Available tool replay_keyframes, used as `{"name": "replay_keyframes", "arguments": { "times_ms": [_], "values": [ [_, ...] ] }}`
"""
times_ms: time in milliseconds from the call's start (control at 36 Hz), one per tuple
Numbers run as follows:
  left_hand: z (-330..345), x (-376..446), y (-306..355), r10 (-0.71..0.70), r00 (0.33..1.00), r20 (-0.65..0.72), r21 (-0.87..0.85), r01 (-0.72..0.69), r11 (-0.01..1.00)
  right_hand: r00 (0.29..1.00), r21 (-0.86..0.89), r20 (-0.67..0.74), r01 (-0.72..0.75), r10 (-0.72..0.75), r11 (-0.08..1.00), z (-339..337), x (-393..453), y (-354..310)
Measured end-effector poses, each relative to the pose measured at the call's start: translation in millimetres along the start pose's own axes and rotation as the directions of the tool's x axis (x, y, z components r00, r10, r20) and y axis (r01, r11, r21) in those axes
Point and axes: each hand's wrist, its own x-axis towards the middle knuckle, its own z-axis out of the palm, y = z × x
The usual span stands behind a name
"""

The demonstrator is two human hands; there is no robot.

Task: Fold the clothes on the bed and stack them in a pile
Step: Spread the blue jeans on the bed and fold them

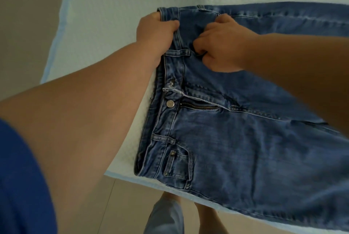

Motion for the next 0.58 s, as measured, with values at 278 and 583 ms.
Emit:
{"name": "replay_keyframes", "arguments": {
  "times_ms": [278,583],
  "values": [
    [-3.8,-0.7,-3.1,0.092,0.994,-0.059,0.108,-0.085,0.991,0.994,0.121,0.007,-0.109,0.109,0.987,14.1,12.9,-3.2],
    [2.8,-119.2,-38.5,0.484,0.765,0.425,0.611,-0.637,0.470,0.654,0.595,-0.317,-0.427,0.687,0.681,48.3,-82.0,-86.0]
  ]
}}
